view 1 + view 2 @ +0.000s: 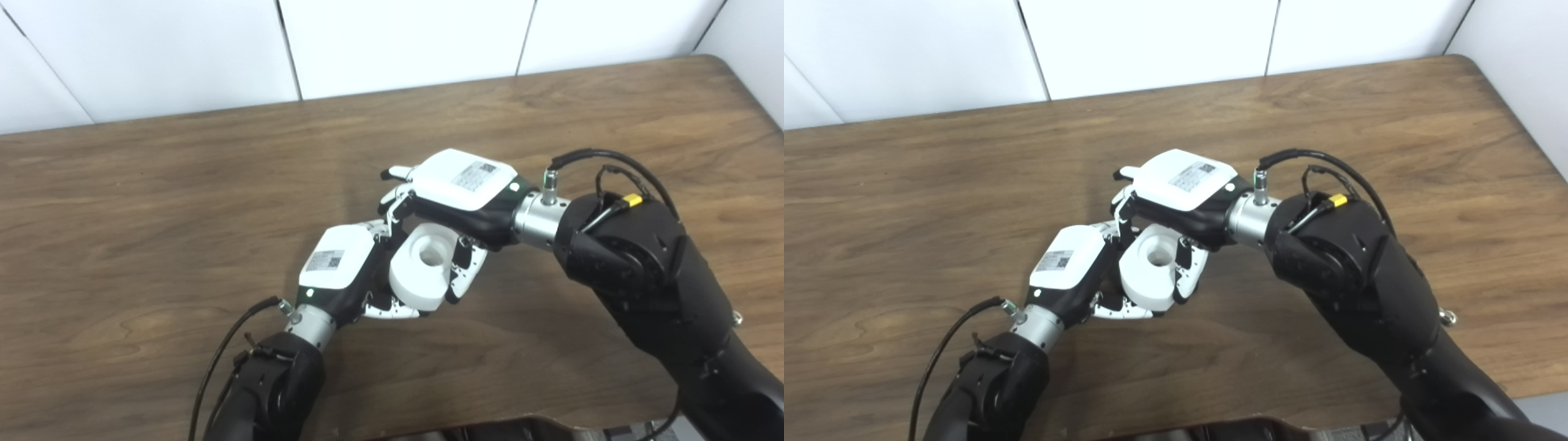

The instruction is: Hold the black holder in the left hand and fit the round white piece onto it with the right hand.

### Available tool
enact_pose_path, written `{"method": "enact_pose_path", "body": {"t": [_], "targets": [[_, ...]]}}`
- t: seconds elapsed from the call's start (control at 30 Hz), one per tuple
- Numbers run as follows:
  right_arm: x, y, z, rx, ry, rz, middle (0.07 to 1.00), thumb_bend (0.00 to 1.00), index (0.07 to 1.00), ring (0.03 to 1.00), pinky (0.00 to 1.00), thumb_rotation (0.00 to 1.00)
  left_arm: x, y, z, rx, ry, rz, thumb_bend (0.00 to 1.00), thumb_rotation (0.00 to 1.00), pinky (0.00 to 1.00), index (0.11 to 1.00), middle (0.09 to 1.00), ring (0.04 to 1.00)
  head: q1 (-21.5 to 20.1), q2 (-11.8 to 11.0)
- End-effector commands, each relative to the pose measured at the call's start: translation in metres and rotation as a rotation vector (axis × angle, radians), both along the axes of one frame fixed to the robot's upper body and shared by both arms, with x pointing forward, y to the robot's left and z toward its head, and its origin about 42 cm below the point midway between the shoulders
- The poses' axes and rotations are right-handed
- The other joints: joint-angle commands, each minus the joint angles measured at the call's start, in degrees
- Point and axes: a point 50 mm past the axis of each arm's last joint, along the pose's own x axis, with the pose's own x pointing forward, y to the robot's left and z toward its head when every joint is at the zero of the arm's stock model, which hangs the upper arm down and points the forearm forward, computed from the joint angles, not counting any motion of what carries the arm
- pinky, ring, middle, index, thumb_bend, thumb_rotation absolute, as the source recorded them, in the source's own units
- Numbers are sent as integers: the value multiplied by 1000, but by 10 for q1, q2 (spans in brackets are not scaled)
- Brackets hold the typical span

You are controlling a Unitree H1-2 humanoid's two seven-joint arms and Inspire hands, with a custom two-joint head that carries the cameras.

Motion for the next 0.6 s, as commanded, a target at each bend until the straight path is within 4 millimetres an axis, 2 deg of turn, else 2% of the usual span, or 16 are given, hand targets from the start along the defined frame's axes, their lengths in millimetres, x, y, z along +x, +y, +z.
{"method": "enact_pose_path", "body": {"t": [0.0, 0.53, 0.57], "targets": [[2, 2, 5, -2, -44, 15, 819, 520, 484, 967, 908, 129, -4, -3, -7, 25, 64, -14, 520, 54, 831, 486, 778, 860, 0, 1], [2, 2, 0, -45, -21, 2, 844, 524, 492, 975, 906, 145, -5, -3, -6, 26, 63, -16, 520, 54, 837, 486, 777, 863, 0, 3], [2, 2, 0, -49, -22, 1, 846, 734, 574, 976, 906, 185, -5, -3, -6, 26, 64, -16, 520, 54, 840, 487, 778, 864, 0, 3]]}}
